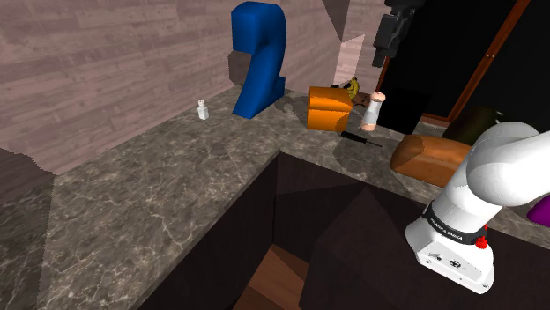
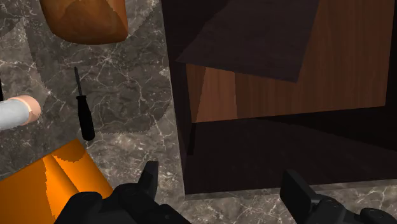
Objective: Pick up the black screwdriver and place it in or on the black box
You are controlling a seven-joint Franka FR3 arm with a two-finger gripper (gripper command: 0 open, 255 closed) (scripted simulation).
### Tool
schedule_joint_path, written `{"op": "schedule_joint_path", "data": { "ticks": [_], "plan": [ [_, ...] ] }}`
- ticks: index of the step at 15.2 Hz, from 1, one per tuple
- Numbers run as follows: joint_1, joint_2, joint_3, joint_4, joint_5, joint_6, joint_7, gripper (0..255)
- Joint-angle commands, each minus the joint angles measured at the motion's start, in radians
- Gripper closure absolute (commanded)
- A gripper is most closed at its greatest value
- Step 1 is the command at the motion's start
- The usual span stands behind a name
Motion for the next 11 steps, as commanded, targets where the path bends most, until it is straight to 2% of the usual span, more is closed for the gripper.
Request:
{"op": "schedule_joint_path", "data": {
  "ticks": [1,11],
  "plan": [
    [0.0,0.0,0.0,0.0,0.0,0.0,0.0,0],
    [-0.045,-0.016,-0.14,-0.283,-0.113,0.287,-0.162,0]
  ]
}}
